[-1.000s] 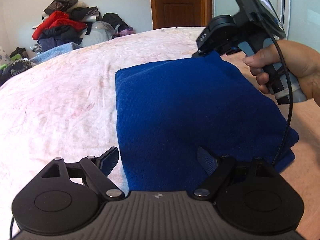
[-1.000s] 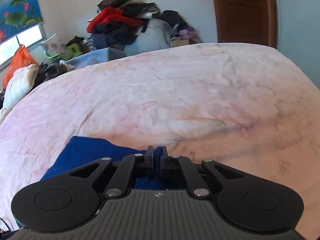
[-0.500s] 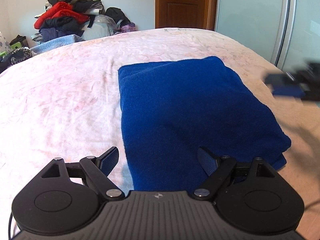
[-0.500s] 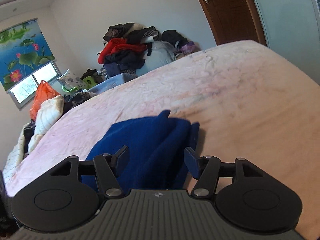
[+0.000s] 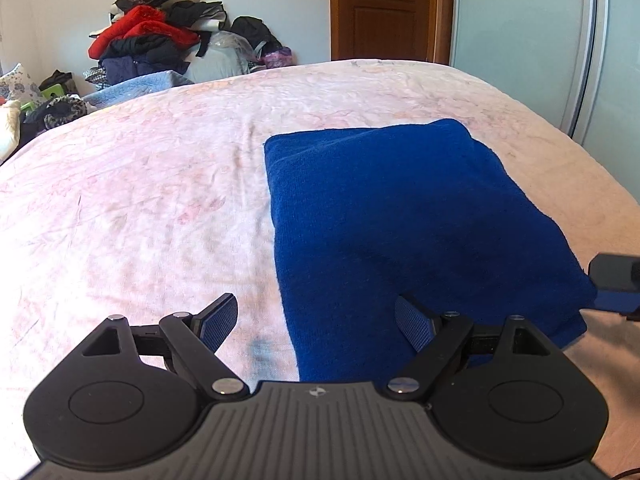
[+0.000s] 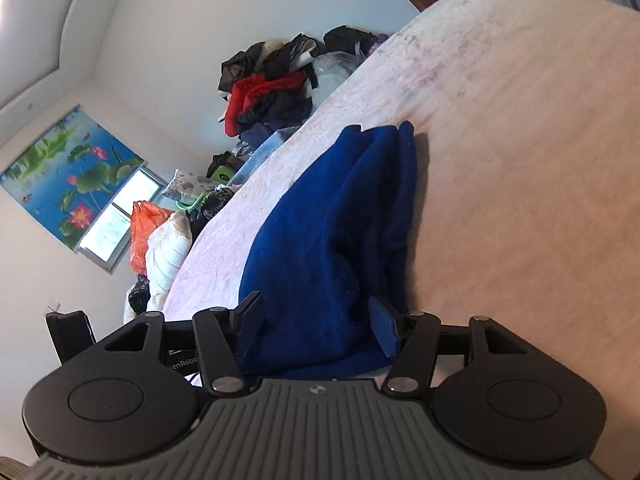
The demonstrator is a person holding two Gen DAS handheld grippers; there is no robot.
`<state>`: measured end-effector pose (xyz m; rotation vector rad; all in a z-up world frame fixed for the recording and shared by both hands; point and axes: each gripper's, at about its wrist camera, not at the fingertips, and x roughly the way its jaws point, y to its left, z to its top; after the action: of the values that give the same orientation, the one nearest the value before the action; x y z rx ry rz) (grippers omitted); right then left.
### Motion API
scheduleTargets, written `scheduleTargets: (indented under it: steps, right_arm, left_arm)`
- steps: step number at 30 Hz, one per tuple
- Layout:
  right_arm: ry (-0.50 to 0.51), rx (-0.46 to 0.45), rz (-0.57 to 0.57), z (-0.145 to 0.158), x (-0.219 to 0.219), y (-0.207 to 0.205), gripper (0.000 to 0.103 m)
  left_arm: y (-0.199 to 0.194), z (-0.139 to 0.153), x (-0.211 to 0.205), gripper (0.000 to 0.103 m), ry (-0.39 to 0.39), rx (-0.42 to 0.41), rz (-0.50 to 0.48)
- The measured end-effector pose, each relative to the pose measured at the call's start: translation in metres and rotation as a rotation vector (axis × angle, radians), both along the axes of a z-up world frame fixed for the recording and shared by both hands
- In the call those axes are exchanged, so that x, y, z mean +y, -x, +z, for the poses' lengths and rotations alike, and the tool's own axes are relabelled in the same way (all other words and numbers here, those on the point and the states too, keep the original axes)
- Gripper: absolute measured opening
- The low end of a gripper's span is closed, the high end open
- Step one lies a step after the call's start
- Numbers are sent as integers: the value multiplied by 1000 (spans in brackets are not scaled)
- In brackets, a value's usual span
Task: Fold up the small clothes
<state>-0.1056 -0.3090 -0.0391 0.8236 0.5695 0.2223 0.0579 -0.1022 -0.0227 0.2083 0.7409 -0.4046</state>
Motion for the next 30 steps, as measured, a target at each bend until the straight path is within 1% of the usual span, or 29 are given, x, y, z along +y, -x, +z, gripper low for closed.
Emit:
scheduleTargets:
  steps: [2, 5, 7, 9, 10, 11, 13, 14, 17, 20, 23, 26, 27, 28, 30]
  right_arm:
    - [-11, 23, 4, -5, 2, -1, 58]
    - [-47, 27, 10, -12, 5, -3, 57]
    - [-62, 32, -6, -17, 5, -7, 55]
    - [-65, 43, -28, -21, 5, -12, 46]
    - [-71, 45, -36, -23, 4, -14, 45]
    - [-77, 45, -43, -24, 4, -16, 40]
    - [-74, 48, -50, -26, 5, -19, 26]
    - [-70, 53, -51, -27, 5, -19, 12]
    - [-87, 49, -56, -29, 6, -14, 11]
    - [-153, 27, -28, -27, 7, -2, 10]
    - [-100, 49, 1, -22, 13, 6, 10]
    - [-82, 106, -31, -31, 9, 4, 11]
    - [-75, 107, -37, -32, 8, 3, 14]
    - [-74, 99, -36, -31, 8, 4, 15]
    - [-20, 86, -54, -23, 10, 7, 28]
  left_arm:
    - [1, 0, 0, 86, -1, -2, 3]
    - [1, -1, -1, 86, -6, -6, 8]
    - [2, -1, -2, 86, -12, -4, 8]
    - [3, -2, -2, 86, -18, -6, 8]
    - [4, -2, -2, 86, -19, -7, 8]
    - [4, -2, -2, 86, -19, -7, 9]
    - [3, -1, 0, 86, -13, -6, 14]
    - [3, 0, 2, 86, -9, -7, 20]
    - [2, 5, 9, 86, 10, -21, 48]
    - [-1, 12, 19, 86, 30, -29, 68]
    - [-4, 12, 23, 86, 39, -16, 68]
    - [-5, 6, 20, 86, 24, -1, 60]
    - [-4, 5, 18, 86, 16, 1, 54]
    - [-2, 3, 17, 86, 6, -1, 44]
    - [1, 0, 12, 86, -23, -18, 33]
